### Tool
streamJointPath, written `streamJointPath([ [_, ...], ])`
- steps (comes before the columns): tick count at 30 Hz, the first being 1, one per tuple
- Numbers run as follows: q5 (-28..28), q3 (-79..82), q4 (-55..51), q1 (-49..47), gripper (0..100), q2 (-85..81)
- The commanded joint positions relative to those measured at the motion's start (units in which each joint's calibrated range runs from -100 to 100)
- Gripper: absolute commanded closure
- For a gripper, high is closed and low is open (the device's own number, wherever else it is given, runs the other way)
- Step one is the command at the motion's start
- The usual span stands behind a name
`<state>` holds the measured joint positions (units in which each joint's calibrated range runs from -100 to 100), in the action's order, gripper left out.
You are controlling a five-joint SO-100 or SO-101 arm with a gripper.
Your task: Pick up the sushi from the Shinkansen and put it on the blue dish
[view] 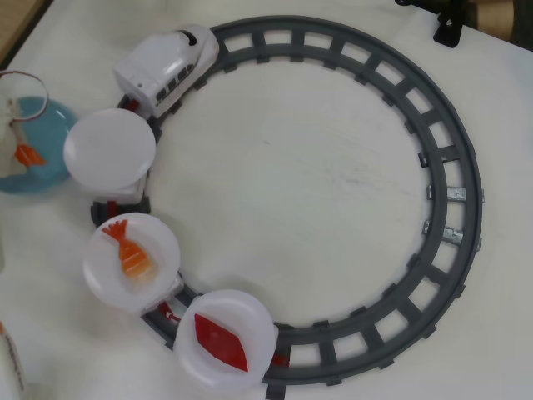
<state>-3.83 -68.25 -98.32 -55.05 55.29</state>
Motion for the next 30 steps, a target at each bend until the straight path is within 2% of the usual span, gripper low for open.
streamJointPath([
  [1, -0.3, -3.3, -0.8, -0.2, 88, -0.1],
  [16, 0.0, -3.0, -0.8, -0.2, 68, -2.8],
  [19, -0.3, -1.2, -0.9, -0.2, 67, -7.1],
  [30, -1.7, 23.3, -0.9, 0.7, 67, -26.5],
])
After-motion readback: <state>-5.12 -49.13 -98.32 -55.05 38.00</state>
